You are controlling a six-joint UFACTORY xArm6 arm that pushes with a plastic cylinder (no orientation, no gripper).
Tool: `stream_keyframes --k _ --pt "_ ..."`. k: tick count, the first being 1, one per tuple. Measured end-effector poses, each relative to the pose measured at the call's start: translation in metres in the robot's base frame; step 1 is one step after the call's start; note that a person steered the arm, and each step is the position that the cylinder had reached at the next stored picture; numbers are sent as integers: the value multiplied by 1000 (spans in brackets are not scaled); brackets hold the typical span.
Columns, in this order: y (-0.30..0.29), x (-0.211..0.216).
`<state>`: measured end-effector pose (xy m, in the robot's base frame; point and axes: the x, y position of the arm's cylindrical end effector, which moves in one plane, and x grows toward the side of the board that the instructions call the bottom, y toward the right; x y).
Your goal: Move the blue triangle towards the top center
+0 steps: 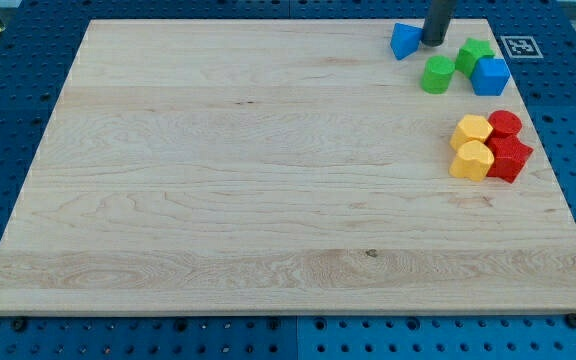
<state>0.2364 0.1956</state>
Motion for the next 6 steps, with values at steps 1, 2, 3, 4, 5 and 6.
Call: stream_keyframes --k 1,2,3,4,5,6 --pt "-53 3" --pt "-104 44" --pt "-142 97" --pt "-161 107" --pt "-134 95" --pt "-95 89"
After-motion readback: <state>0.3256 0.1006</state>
